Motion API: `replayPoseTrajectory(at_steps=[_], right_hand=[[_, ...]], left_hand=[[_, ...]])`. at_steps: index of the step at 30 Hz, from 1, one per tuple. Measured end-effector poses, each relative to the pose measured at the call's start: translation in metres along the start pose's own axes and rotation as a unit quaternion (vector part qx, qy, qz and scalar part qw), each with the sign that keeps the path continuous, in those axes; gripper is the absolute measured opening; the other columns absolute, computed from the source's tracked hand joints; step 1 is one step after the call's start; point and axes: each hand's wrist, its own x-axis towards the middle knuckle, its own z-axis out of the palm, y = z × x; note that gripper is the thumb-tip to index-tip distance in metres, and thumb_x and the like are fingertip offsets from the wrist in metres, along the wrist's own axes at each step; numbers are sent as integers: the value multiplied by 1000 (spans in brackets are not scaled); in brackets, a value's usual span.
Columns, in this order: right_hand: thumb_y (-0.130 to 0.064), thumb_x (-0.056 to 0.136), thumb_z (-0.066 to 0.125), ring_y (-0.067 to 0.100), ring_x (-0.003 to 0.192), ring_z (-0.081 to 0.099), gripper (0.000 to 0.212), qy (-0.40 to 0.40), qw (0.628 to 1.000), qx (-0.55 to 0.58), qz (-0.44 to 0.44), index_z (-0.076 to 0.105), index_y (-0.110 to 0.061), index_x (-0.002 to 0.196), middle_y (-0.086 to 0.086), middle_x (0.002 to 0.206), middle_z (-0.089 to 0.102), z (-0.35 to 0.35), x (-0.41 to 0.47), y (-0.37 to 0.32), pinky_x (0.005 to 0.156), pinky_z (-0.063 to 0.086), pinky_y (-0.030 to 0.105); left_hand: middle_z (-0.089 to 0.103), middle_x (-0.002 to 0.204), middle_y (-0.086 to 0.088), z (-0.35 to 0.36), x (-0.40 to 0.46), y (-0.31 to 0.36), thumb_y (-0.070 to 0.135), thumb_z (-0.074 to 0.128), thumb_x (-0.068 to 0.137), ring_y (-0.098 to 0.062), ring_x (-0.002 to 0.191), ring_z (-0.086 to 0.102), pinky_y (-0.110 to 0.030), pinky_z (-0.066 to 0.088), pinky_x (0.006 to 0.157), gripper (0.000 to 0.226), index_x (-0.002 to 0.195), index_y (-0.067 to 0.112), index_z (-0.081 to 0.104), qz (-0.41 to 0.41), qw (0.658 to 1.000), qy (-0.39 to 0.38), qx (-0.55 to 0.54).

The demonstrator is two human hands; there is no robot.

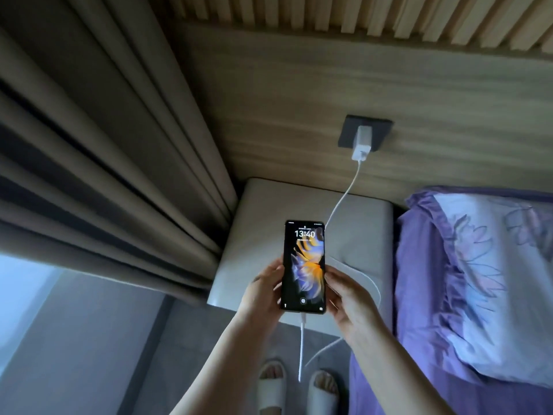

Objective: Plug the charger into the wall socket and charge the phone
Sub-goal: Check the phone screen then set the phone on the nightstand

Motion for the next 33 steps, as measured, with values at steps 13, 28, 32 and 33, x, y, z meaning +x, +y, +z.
replayPoseTrajectory(at_steps=[13, 28, 32, 33], right_hand=[[5, 85, 51, 20, 71, 63, 30, 71, 993, -81, 38, 69, -3, 107, 15, 94, 67, 0, 112, 43, 63, 48, 26], [7, 90, 31, 30, 109, 62, 38, 152, 976, -114, 105, 63, -14, 94, 19, 121, 65, 6, 176, 61, 90, 45, 32], [8, 89, 32, 28, 97, 62, 40, 154, 973, -131, 110, 66, -7, 102, 27, 126, 59, 13, 187, 61, 103, 43, 40], [8, 89, 32, 25, 87, 60, 40, 155, 973, -134, 104, 66, -3, 106, 26, 124, 61, 13, 190, 61, 101, 44, 39]], left_hand=[[67, 87, -6, -38, 93, -5, 5, 54, 89, -16, 70, 62, -13, 48, 49, 28, 112, 11, 69, -14, 982, 106, 155], [67, 106, -20, -51, 172, -6, 0, 42, 89, -32, 90, 61, -34, 51, 86, 39, 107, 19, 70, -28, 942, 126, 309], [68, 102, -24, -54, 184, -7, 14, 52, 85, -41, 103, 64, -49, 49, 99, 23, 74, 18, 72, -19, 932, 152, 330], [67, 97, -22, -55, 187, -8, 13, 52, 84, -41, 102, 64, -50, 49, 98, 25, 69, 18, 71, -21, 930, 153, 333]])
